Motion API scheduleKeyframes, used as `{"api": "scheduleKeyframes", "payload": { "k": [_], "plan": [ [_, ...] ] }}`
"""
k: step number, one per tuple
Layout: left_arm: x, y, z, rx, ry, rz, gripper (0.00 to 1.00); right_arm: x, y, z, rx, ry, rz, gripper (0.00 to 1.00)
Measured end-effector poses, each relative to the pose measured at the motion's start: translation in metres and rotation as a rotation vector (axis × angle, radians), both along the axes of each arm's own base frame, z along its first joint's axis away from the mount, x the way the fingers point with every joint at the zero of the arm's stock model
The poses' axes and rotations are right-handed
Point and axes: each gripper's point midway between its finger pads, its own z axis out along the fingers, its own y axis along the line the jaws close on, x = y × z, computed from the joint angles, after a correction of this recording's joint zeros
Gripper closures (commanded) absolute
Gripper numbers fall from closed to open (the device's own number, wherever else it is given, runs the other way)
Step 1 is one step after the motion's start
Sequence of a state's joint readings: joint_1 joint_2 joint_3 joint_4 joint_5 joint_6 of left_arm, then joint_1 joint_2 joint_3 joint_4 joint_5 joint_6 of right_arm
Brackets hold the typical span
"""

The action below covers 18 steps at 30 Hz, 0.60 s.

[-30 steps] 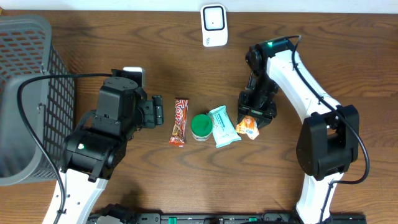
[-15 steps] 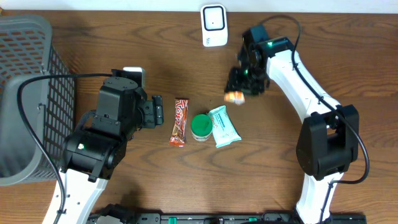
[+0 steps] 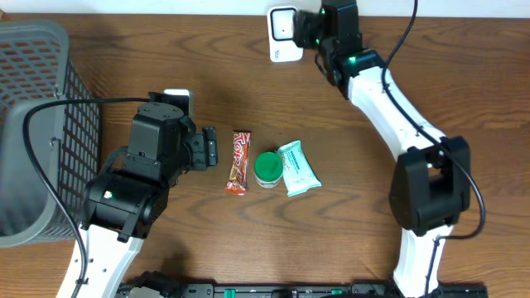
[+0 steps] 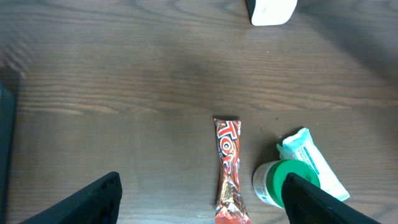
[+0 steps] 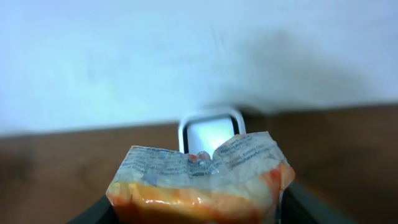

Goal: Scan the item barcode
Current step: 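Hold the orange packet face-up under the white scanner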

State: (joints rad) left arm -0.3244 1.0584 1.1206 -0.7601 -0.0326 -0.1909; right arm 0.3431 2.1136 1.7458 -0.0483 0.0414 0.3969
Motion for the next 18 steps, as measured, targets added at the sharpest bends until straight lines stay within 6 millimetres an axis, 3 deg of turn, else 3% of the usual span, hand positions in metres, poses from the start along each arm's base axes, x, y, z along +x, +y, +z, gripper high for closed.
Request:
{"api": "scheduleKeyframes", "payload": {
  "k": [2,8,10,14,18],
  "plan": [
    [0.000,0.000,0.000,0.000,0.000,0.000,0.17,0.012,0.004,-0.005,0.006,-0.033,-0.010,0.44],
    [0.000,0.000,0.000,0.000,0.000,0.000,0.17,0.050,0.020,-0.066,-0.014,-0.008,-0.024,0.44],
    [0.000,0.000,0.000,0.000,0.000,0.000,0.17,0.061,0.023,-0.077,-0.015,-0.008,-0.027,0.43],
    [0.000,0.000,0.000,0.001,0.000,0.000,0.17,0.078,0.029,-0.092,-0.021,0.004,-0.031,0.44],
    [0.000,0.000,0.000,0.000,0.000,0.000,0.17,0.081,0.028,-0.095,-0.035,0.028,-0.038,0.45]
  ]
}}
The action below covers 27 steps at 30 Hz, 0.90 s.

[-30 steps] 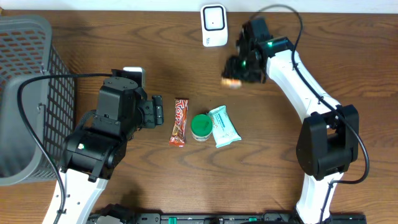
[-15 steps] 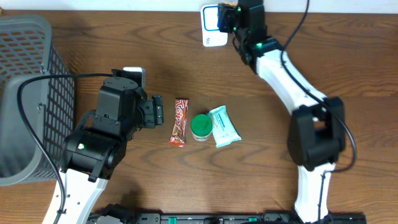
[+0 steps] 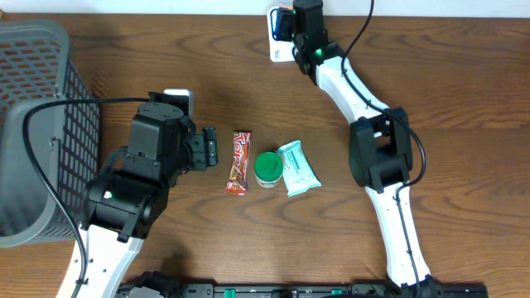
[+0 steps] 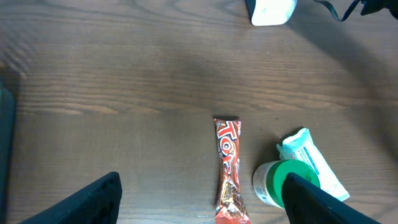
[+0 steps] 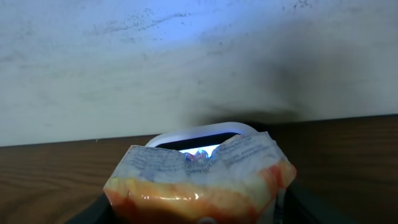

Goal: Scan the item barcode
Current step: 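Hold the orange packet face-up under the white scanner, then carry the orange packet to the right table edge and release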

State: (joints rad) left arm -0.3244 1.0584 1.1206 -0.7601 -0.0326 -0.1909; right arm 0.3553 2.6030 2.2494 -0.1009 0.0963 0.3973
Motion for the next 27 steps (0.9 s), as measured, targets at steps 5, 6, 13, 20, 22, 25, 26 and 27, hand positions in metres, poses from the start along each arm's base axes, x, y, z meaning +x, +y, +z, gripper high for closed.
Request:
{"api": "scheduleKeyframes", "payload": {
  "k": [5,6,13,20,22,25,26,27],
  "plan": [
    [0.000,0.000,0.000,0.000,0.000,0.000,0.17,-0.012,-0.009,-0.002,-0.059,0.116,-0.007,0.64],
    [0.000,0.000,0.000,0.000,0.000,0.000,0.17,-0.019,-0.014,-0.002,-0.082,0.162,-0.008,0.66],
    [0.000,0.000,0.000,0.000,0.000,0.000,0.17,-0.080,-0.115,0.049,-0.308,0.398,-0.110,0.68],
    [0.000,0.000,0.000,0.000,0.000,0.000,0.17,-0.150,-0.314,0.121,-0.530,0.548,-0.527,0.67],
    [0.000,0.000,0.000,0.000,0.000,0.000,0.17,-0.163,-0.364,0.112,-0.547,0.604,-0.630,0.63],
    [0.000,0.000,0.000,0.000,0.000,0.000,0.17,-0.180,-0.425,0.072,-0.538,0.713,-0.729,0.63],
    [0.000,0.000,0.000,0.000,0.000,0.000,0.17,-0.187,-0.442,0.053,-0.528,0.756,-0.749,0.64],
    [0.000,0.000,0.000,0.000,0.000,0.000,0.17,-0.192,-0.452,0.037,-0.514,0.792,-0.755,0.65]
  ]
}}
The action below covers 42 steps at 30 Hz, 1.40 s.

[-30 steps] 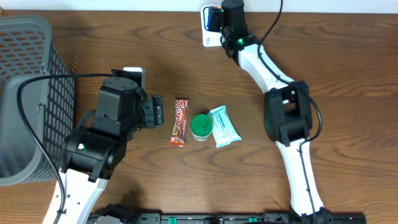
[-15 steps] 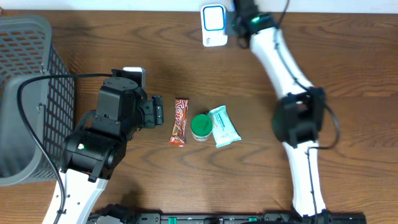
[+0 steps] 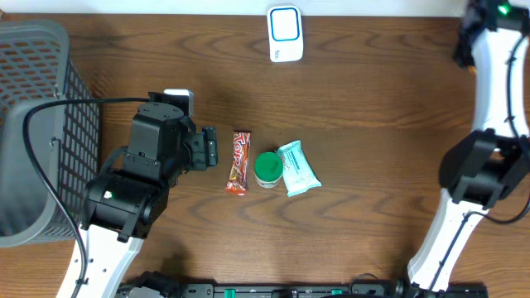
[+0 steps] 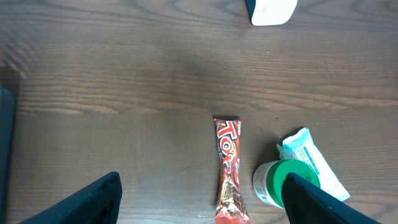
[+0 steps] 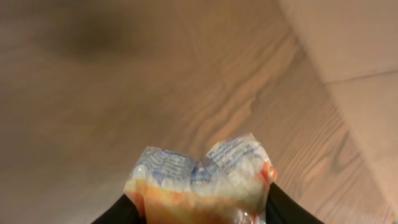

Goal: Scan the item barcode
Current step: 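Carry the orange packet to the right table edge and release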

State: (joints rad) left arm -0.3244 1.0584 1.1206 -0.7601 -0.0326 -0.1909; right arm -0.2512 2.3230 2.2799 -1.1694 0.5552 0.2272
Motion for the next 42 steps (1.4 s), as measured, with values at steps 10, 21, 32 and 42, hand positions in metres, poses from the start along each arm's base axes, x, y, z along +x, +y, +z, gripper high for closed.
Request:
{"api": "scheduleKeyframes", "payload": {
  "k": [10,21,32,42],
  "plan": [
    [0.000,0.000,0.000,0.000,0.000,0.000,0.17,-0.099,-0.071,-0.109,0.221,0.205,-0.257,0.01],
    [0.000,0.000,0.000,0.000,0.000,0.000,0.17,-0.054,0.004,-0.048,0.432,0.072,-0.109,0.01],
    [0.000,0.000,0.000,0.000,0.000,0.000,0.17,-0.041,0.274,-0.005,0.765,0.140,0.222,0.01],
    [0.005,-0.002,0.007,-0.019,-0.034,0.000,0.17,-0.110,0.408,0.003,0.947,0.351,0.203,0.05]
  ]
}}
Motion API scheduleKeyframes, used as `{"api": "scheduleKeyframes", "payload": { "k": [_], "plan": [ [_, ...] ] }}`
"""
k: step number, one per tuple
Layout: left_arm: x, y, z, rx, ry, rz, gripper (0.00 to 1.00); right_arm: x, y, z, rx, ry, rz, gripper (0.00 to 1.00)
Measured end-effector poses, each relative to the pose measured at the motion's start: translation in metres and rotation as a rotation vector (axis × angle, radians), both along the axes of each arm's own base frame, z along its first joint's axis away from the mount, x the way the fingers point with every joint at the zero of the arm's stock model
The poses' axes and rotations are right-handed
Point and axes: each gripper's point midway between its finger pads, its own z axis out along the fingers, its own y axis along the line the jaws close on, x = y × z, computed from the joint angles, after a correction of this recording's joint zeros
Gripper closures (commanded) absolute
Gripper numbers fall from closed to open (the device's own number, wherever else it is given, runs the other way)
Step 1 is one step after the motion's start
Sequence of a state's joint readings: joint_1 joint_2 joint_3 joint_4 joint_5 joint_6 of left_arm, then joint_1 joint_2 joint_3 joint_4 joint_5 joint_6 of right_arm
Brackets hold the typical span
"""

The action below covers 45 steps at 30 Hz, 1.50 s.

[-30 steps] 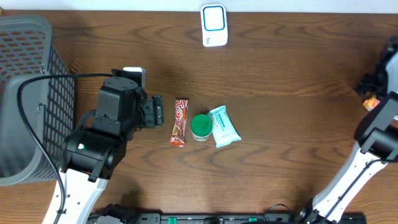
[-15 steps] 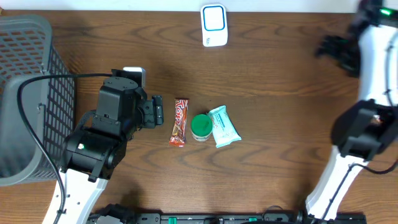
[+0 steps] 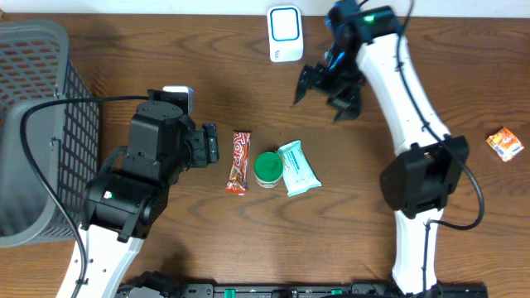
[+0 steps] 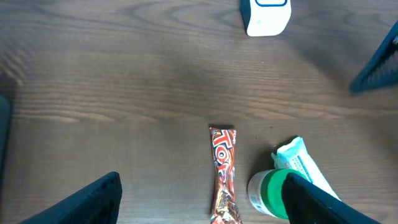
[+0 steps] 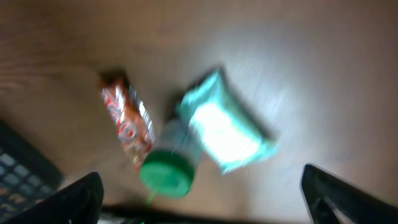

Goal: Scan the item barcode
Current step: 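Carry the orange packet to the right table edge and release, then lower the right gripper over the green-lidded jar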

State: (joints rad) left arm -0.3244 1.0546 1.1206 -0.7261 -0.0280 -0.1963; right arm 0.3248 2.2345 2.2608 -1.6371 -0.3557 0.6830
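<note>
The white scanner point(image 3: 286, 33) stands at the table's back edge. An orange packet point(image 3: 504, 141) lies on the table at the far right. My right gripper point(image 3: 326, 89) hangs open and empty in front of the scanner; its blurred wrist view looks down on a red candy bar point(image 5: 127, 121), a green-lidded jar point(image 5: 165, 174) and a teal packet point(image 5: 227, 127). My left gripper point(image 3: 210, 146) is open and empty, left of the candy bar point(image 4: 224, 174), the jar point(image 4: 267, 193) and the teal packet point(image 4: 298, 165).
A grey mesh basket point(image 3: 33, 124) fills the left side of the table. The scanner point(image 4: 265, 15) shows at the top of the left wrist view, and one of the right gripper's dark fingers point(image 4: 379, 62) at its right edge.
My right gripper, then shut on the orange packet at the far right back corner, is now open near the scanner. The packet lies on the table at the right. My left gripper shifted slightly.
My right gripper held the orange packet in front of the scanner, then closer to its window. Then it was at the table's far right with the packet still in it. Now the packet lies there and the open gripper is over the middle items.
</note>
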Motion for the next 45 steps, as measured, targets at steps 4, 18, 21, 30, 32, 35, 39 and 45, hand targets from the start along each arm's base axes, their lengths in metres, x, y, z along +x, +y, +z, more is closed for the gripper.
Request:
{"api": "scheduleKeyframes", "payload": {
  "k": [4,18,21,30,32,35,39,45],
  "plan": [
    [-0.006,0.003,0.012,0.005,-0.043,-0.009,0.17,-0.027,0.024,0.002,-0.039,0.132,-0.146,0.01],
    [-0.072,0.035,0.057,0.014,-0.198,0.020,0.17,-0.083,0.101,-0.003,-0.142,0.308,-0.437,0.01],
    [-0.082,0.045,0.054,0.040,-0.191,0.043,0.17,-0.089,0.105,-0.006,-0.183,0.294,-0.459,0.01],
    [-0.085,0.052,0.051,0.076,-0.182,0.067,0.17,-0.103,0.097,-0.028,-0.335,0.273,-0.527,0.01],
    [-0.085,0.053,0.051,0.078,-0.182,0.068,0.17,-0.103,0.096,-0.040,-0.349,0.275,-0.549,0.01],
    [-0.085,0.053,0.052,0.079,-0.183,0.068,0.17,-0.097,0.102,-0.059,-0.332,0.260,-0.574,0.01],
    [-0.085,0.053,0.052,0.079,-0.182,0.068,0.17,-0.094,0.114,-0.078,-0.302,0.242,-0.601,0.01],
    [-0.085,0.053,0.051,0.079,-0.182,0.068,0.17,-0.111,0.115,-0.100,-0.353,0.259,-0.628,0.02]
  ]
}}
